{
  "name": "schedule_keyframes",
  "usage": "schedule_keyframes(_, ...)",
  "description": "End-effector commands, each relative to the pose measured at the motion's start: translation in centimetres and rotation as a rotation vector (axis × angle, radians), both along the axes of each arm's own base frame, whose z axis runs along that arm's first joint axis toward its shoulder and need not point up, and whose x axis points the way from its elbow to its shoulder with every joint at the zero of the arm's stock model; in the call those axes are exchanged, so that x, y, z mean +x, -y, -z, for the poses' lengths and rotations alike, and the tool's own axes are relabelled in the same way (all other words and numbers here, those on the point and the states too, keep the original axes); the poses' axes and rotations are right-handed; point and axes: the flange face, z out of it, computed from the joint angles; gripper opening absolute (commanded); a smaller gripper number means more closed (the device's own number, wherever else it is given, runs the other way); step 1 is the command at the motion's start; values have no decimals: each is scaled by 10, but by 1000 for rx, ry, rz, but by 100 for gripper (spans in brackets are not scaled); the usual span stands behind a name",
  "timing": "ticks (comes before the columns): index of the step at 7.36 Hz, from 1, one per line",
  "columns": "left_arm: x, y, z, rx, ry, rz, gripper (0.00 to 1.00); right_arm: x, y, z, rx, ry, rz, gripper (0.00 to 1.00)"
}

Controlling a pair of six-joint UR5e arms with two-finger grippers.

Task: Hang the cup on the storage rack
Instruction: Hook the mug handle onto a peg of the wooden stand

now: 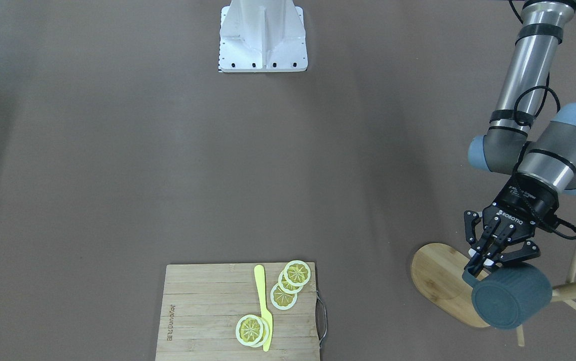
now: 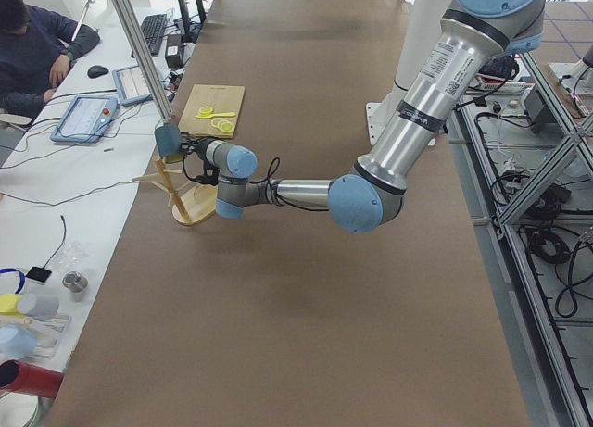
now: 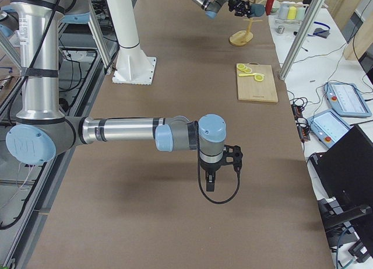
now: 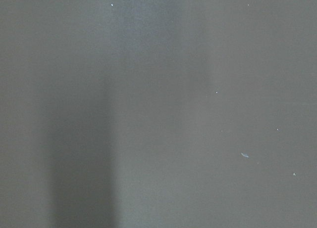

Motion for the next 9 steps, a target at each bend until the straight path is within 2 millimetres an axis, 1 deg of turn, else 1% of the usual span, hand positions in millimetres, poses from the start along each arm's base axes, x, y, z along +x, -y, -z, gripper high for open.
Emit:
schedule_keyframes(1, -3, -4, -7, 1, -2, -1, 0, 0, 2, 2, 4, -1, 0, 100)
schedule_keyframes(5, -7, -13, -20, 5, -5, -3, 0, 0, 4, 3, 7, -4, 0, 100)
schedule_keyframes(9, -7, -15, -28, 18, -1, -1, 0, 1, 4, 4, 8, -7, -2, 100)
